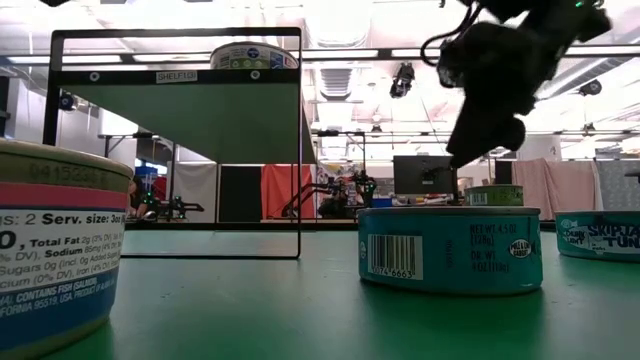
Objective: Stack canned seafood by type on shelf
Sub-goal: Put the green tuna can on the shelf
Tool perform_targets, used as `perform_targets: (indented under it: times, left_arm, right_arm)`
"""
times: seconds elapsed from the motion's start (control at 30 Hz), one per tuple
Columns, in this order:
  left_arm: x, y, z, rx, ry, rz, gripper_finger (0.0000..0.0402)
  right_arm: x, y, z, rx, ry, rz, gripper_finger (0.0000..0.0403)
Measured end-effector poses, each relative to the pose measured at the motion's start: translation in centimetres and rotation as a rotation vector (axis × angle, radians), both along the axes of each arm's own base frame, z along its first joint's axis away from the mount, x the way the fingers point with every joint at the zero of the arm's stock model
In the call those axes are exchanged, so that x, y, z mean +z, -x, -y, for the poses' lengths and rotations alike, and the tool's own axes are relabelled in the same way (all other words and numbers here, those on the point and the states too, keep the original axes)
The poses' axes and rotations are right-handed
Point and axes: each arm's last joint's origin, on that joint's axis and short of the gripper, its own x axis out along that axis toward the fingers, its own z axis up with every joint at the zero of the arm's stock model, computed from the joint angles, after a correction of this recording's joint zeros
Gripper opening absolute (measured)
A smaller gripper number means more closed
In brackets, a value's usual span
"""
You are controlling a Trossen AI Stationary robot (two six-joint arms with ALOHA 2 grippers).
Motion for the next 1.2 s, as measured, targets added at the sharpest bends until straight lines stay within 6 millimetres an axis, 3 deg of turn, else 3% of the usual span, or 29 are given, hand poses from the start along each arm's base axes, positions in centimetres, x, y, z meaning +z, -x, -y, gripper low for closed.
perform_targets:
  times: [0.23, 0.6, 0.8, 1.0, 1.2]
  left_arm:
    - [0.0, 0.2, -0.2, 0.005, -0.028, -0.010, 0.0233]
    - [0.0, 0.8, -1.3, 0.016, -0.150, -0.055, 0.0233]
    - [0.3, 1.1, -2.2, 0.027, -0.307, -0.014, 0.0233]
    - [0.5, 1.1, -2.4, 0.032, -0.349, 0.019, 0.0233]
    - [0.5, 1.1, -2.4, 0.035, -0.347, 0.020, 0.0233]
  right_arm:
    - [-0.4, 0.5, 1.9, -0.048, 0.021, -0.079, 0.0092]
    - [-0.9, 1.4, 2.4, -0.098, 0.013, -0.176, 0.0011]
    - [2.8, 0.4, 4.5, -0.179, 0.138, -0.190, 0.0009]
    - [7.4, 1.5, 5.5, -0.315, 0.256, -0.340, 0.0009]
    - [8.7, 2.8, 5.8, -0.419, 0.250, -0.444, 0.0009]
